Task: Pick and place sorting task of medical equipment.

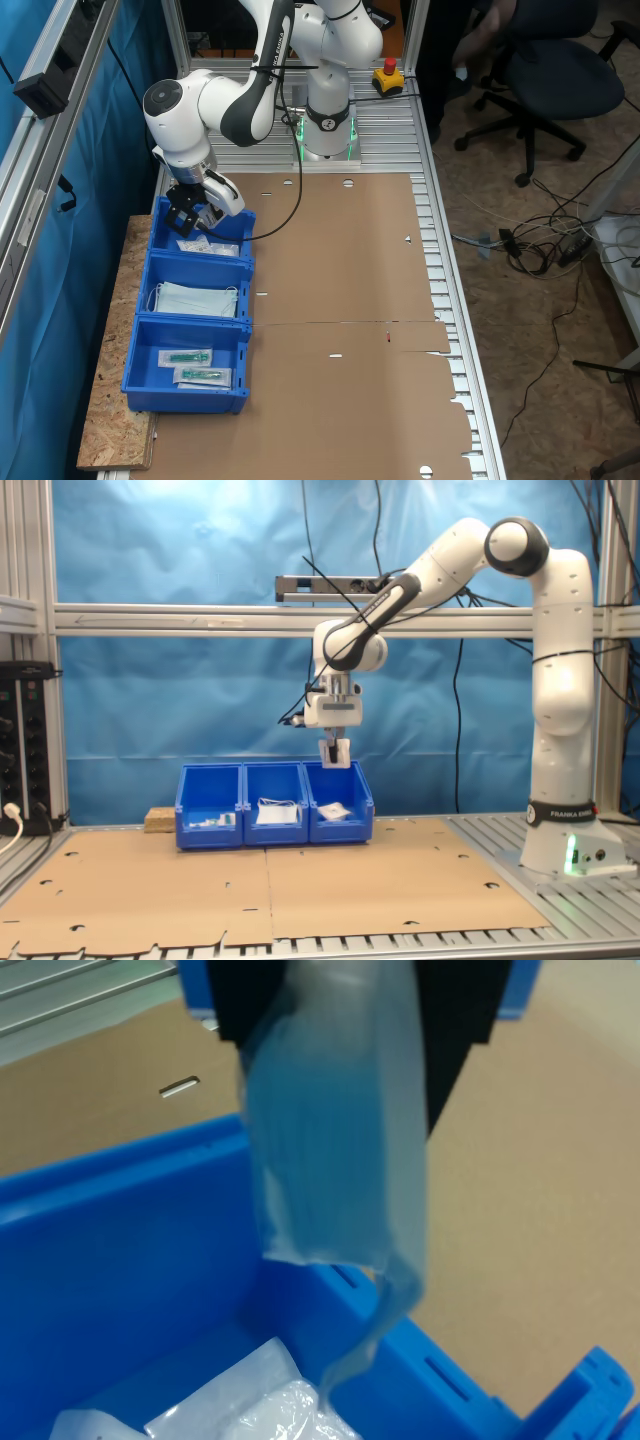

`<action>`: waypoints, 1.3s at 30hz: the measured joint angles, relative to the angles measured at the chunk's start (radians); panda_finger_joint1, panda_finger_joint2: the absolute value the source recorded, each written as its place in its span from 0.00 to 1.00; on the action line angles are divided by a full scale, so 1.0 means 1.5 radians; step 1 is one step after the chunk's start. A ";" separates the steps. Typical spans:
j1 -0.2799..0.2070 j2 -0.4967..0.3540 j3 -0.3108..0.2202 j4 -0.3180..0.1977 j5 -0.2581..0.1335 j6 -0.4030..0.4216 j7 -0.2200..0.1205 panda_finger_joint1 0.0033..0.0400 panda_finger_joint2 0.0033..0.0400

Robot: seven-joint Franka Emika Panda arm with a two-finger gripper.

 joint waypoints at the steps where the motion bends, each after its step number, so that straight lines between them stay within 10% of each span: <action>1: 0.000 0.000 0.000 0.000 0.000 0.000 0.000 0.06 0.06; 9: 0.001 0.000 0.000 0.000 0.000 -0.001 0.000 0.12 0.12; 13: 0.003 0.000 0.000 0.000 0.000 -0.002 0.000 0.50 0.50; 17: 0.005 0.000 0.000 0.000 0.000 -0.003 0.000 0.50 0.50; 18: 0.005 0.000 0.000 0.000 0.000 -0.003 0.000 0.77 0.77; 25: 0.012 0.000 0.000 0.000 0.000 -0.005 0.000 0.77 0.77; 26: 0.014 0.000 0.000 0.001 0.000 -0.005 0.000 0.98 0.98; 39: 0.090 -0.003 -0.003 0.027 0.000 -0.006 0.003 1.00 1.00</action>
